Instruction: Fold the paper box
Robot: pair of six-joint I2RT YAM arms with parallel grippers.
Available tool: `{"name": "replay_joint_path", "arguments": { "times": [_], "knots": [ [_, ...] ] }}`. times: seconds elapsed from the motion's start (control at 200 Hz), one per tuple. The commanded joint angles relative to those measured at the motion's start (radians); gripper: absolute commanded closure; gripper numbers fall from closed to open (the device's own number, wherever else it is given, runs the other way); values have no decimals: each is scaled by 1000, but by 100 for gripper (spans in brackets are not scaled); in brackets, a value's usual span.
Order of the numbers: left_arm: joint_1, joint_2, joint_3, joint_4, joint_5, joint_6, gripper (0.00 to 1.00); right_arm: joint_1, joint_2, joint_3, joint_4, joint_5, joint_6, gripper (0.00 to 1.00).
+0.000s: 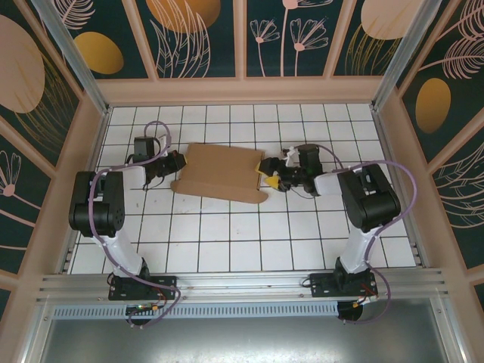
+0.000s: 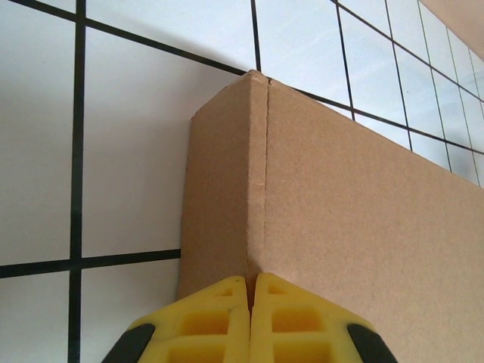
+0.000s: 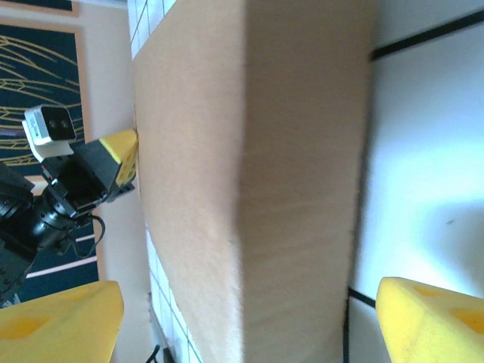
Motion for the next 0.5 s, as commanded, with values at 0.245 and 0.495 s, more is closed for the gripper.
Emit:
{"name": "replay_joint_path", "arguments": {
  "times": [0.245,0.495],
  "knots": [
    [32,64,-78,-240,-66,0,100,5,50,124,-153,-8,-106,9],
    [34,67,-78,-237,-63,0,100,53,132,234,-115,-111,-103,10]
  ]
}}
